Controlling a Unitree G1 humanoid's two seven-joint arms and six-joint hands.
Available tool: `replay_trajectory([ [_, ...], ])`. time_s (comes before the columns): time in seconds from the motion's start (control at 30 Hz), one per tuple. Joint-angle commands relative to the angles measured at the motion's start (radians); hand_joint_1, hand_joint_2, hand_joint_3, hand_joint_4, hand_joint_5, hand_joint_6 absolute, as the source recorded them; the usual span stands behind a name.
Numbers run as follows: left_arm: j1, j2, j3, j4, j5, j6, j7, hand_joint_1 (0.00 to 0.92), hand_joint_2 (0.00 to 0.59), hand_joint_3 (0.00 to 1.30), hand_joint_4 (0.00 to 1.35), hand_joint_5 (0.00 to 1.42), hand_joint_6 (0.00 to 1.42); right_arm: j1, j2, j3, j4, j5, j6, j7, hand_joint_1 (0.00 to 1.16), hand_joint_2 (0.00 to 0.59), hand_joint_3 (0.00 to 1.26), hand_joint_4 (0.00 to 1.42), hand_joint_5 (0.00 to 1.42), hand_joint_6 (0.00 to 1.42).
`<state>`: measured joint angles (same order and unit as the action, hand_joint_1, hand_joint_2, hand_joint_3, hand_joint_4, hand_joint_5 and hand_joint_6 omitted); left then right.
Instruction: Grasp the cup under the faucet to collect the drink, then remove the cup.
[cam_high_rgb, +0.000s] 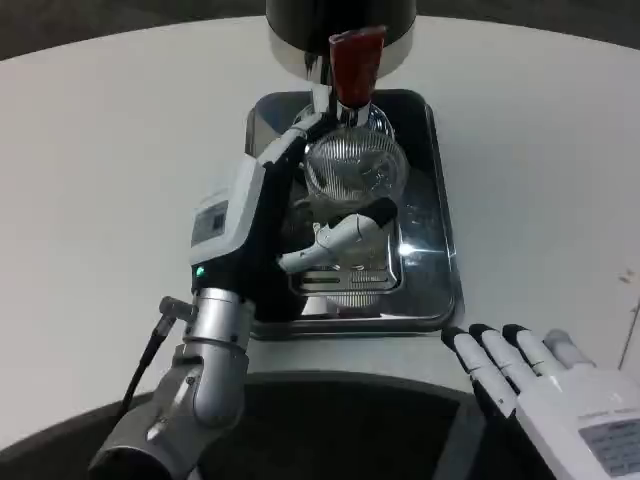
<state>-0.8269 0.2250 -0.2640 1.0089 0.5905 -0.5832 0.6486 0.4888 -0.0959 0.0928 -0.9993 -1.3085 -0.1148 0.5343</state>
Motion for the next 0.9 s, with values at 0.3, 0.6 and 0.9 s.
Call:
replay_trajectory([
  [0.3,0.139,0.089,0.064,-0.181,-0.035,-0.028,-0.002,0.134,0.008,0.28,0.28,0.53,0.79,-0.008,-0.009,-0.017,0.033,0.016,0.001,-0.009,0.90,0.293,0.00,0.00,0.00,0.00],
  [0.6,0.323,0.186,0.192,-0.469,-0.107,-0.008,-0.079,0.101,0.000,0.29,0.28,0.52,0.73,-0.050,-0.018,-0.009,0.059,0.021,0.006,0.002,0.90,0.290,0.00,0.00,0.00,0.00],
  [0.9,0.381,0.262,0.281,-0.594,-0.334,-0.091,-0.358,0.000,0.022,0.23,0.18,0.31,0.31,-0.066,-0.022,0.004,0.064,0.013,0.015,0.012,0.90,0.289,0.00,0.00,0.00,0.00],
])
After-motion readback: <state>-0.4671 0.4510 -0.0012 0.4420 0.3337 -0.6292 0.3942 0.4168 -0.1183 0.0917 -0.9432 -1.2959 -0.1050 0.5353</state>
